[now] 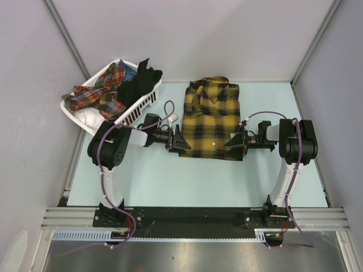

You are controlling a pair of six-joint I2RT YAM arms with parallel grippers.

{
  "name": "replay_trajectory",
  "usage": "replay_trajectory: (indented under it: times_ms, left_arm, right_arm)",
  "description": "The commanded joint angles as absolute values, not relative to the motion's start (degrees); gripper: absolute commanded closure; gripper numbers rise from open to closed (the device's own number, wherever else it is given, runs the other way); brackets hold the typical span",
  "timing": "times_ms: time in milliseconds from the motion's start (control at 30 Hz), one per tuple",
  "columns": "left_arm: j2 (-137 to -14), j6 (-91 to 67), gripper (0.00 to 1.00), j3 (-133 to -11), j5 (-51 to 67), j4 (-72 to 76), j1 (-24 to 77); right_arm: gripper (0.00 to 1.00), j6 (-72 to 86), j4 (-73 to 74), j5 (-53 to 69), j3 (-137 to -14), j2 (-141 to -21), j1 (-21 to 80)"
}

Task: Fold and stack the long sleeve shirts
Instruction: Fold the shirt

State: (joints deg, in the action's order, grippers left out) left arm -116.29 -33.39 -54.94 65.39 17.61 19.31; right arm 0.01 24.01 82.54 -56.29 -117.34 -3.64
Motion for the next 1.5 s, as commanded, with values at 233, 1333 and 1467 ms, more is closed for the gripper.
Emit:
replay_trajectory:
  times_ms: [233,1333,1467]
  left_arm:
    - [-95.37,14.63,0.13,-62.39,42.95,-18.78,22.84]
    - [-102.13,56.69,0.64,-53.17,5.97,-4.30,46.76]
    - [-99.15,57.13,0.98,-52.74,9.04,-7.63,46.58]
  right_arm:
    - [0.09,-23.01,51.14,63.56,-67.12,-101.45,-7.38]
    - [0.86,-69.08,12.21,21.45,-35.33,-83.23,16.08]
    - [1.00,-67.42,18.17,23.11,-37.96,-80.35,16.00]
